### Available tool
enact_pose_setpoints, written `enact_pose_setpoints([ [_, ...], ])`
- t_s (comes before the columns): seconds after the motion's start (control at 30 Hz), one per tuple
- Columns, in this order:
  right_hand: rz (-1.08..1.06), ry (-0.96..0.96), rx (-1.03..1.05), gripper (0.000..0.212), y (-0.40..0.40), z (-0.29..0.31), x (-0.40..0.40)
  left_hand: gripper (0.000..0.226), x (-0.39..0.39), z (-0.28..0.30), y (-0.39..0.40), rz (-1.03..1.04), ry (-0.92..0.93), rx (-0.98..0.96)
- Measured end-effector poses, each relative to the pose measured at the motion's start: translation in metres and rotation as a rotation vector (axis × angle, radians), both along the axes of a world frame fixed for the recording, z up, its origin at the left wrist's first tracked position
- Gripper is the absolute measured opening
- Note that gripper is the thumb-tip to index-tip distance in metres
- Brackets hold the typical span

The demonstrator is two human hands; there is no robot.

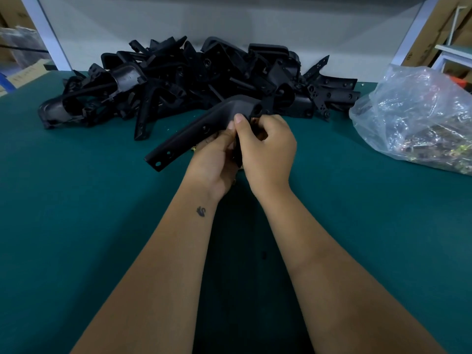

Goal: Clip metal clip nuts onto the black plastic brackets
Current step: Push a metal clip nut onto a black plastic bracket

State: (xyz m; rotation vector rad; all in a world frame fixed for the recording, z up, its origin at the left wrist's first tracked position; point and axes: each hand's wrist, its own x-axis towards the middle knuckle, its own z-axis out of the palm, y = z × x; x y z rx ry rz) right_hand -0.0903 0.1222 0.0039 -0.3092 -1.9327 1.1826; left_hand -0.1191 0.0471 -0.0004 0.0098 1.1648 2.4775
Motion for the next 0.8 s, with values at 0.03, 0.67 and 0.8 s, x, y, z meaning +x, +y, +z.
enact_pose_setpoints([
  [0.03,0.043,-0.026,0.008,0.027,0.0,0.0,0.0,0.027,-0.001,0.0,-0.001,-0.001,-0.005,0.01],
  [0.67,0.281,-0.564,0.317,0.027,0.03,-0.012,0.006,0.012,-0.032,-0.005,-0.043,0.299,-0.184,0.287],
  [0.8,0.218,-0.605,0.439,0.008,0.034,-0.015,0.004,0.013,-0.032,-0.004,-0.037,0.277,-0.166,0.265],
])
